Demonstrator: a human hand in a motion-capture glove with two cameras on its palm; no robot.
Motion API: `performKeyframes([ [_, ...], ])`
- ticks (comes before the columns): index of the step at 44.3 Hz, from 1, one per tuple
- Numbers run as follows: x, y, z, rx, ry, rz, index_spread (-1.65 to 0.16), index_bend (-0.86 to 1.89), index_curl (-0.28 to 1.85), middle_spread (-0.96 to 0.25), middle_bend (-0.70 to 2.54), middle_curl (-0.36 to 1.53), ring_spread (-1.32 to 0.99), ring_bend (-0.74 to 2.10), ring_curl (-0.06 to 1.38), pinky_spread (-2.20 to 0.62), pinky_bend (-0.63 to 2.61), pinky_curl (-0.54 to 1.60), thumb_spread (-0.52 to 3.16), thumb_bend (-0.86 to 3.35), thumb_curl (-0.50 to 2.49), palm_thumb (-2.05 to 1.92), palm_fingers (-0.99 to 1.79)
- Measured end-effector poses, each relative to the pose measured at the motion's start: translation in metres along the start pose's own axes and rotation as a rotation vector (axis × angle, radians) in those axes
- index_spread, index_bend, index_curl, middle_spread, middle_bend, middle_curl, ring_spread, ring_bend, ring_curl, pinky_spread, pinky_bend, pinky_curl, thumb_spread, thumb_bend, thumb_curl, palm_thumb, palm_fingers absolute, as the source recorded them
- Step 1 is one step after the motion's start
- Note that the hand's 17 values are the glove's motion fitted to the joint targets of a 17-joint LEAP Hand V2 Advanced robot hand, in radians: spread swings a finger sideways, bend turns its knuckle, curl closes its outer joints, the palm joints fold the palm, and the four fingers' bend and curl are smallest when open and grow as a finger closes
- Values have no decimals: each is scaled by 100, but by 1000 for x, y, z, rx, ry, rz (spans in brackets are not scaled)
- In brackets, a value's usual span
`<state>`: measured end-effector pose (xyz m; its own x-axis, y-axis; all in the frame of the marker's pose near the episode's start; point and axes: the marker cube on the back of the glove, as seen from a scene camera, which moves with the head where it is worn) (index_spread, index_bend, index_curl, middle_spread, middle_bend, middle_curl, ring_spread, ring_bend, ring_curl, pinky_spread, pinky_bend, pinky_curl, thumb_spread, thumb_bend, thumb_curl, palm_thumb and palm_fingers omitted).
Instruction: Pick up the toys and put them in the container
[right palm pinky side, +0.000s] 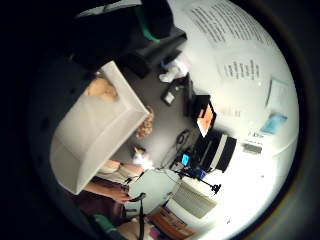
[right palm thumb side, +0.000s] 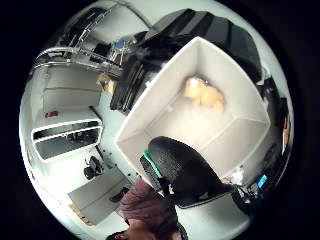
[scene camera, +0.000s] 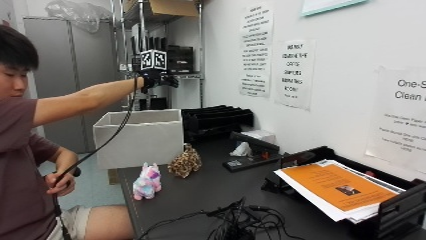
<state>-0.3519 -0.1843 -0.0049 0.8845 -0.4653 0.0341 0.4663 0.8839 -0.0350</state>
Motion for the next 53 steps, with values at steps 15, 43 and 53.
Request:
performKeyframes([
  [15,118,93,-27,-42,63,288,-15,5,32,6,13,36,2,42,31,6,102,39,110,-7,41,-9,-29],
  [43,218,267,111,-138,-112,439,-14,4,14,4,20,39,-3,68,39,4,102,37,115,-6,28,-7,-13],
  [53,168,261,280,-312,-232,421,-14,-1,9,5,18,39,-2,69,39,4,114,39,115,-6,26,-7,-22],
])
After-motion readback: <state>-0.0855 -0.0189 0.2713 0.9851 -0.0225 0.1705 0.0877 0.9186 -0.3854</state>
